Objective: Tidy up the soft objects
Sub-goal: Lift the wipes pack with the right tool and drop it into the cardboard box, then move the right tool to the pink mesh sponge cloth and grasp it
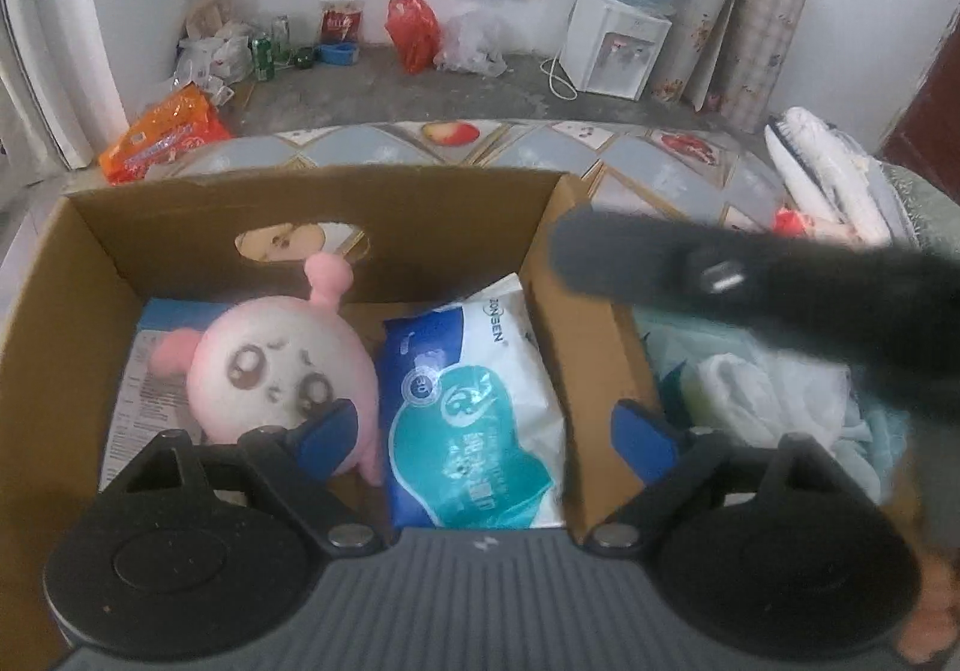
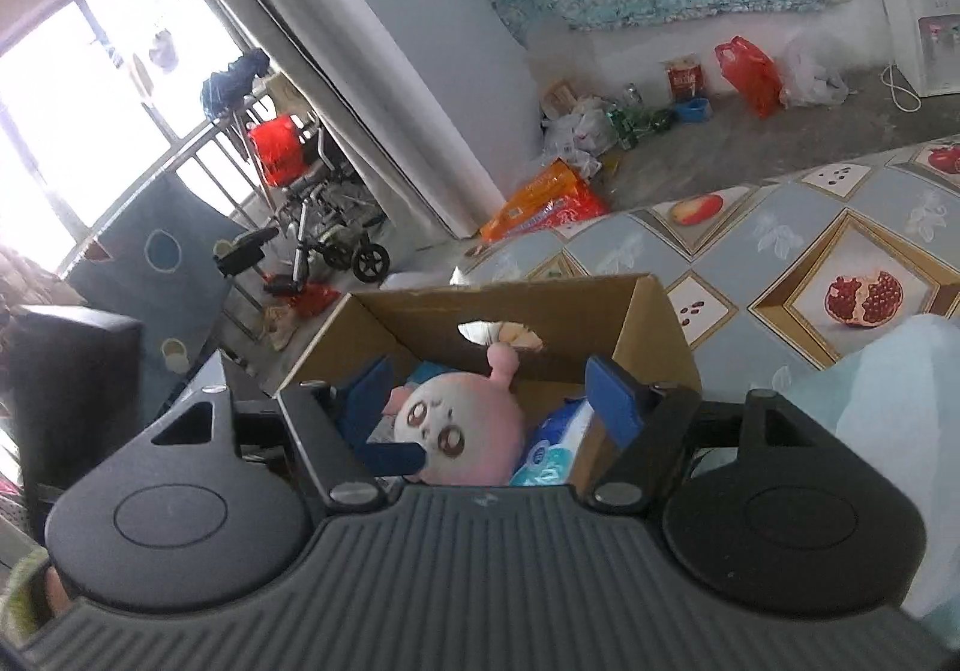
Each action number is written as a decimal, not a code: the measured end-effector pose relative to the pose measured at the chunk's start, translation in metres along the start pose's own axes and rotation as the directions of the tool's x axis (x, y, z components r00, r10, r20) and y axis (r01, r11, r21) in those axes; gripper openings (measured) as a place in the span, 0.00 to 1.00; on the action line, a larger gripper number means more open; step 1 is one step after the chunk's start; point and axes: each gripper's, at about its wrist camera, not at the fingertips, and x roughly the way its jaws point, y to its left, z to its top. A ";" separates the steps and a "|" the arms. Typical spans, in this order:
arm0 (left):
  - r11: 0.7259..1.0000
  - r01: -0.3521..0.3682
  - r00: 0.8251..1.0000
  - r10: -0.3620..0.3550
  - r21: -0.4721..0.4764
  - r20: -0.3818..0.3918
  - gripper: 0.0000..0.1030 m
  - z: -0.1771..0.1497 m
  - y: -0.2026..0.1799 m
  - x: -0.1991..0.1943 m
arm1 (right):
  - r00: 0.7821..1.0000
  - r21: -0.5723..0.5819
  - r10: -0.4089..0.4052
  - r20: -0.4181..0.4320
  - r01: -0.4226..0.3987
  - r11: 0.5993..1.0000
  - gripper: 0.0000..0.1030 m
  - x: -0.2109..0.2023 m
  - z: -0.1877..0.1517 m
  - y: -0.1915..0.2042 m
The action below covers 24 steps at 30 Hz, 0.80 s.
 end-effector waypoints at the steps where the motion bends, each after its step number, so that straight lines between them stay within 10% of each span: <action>1: 1.000 -0.001 1.000 0.001 -0.003 -0.002 0.90 -0.001 0.000 0.001 | 1.000 -0.002 0.000 0.007 0.000 1.000 0.70 -0.003 0.000 -0.001; 15: 1.000 0.003 0.988 -0.005 0.016 0.156 0.90 -0.016 -0.023 -0.086 | 0.994 -0.006 0.048 0.096 -0.048 0.999 0.72 -0.107 -0.017 -0.005; 24: 0.965 0.072 0.966 -0.130 0.253 0.222 0.92 -0.068 -0.098 -0.153 | 0.982 0.003 -0.065 0.175 0.066 0.998 0.83 -0.261 -0.045 -0.032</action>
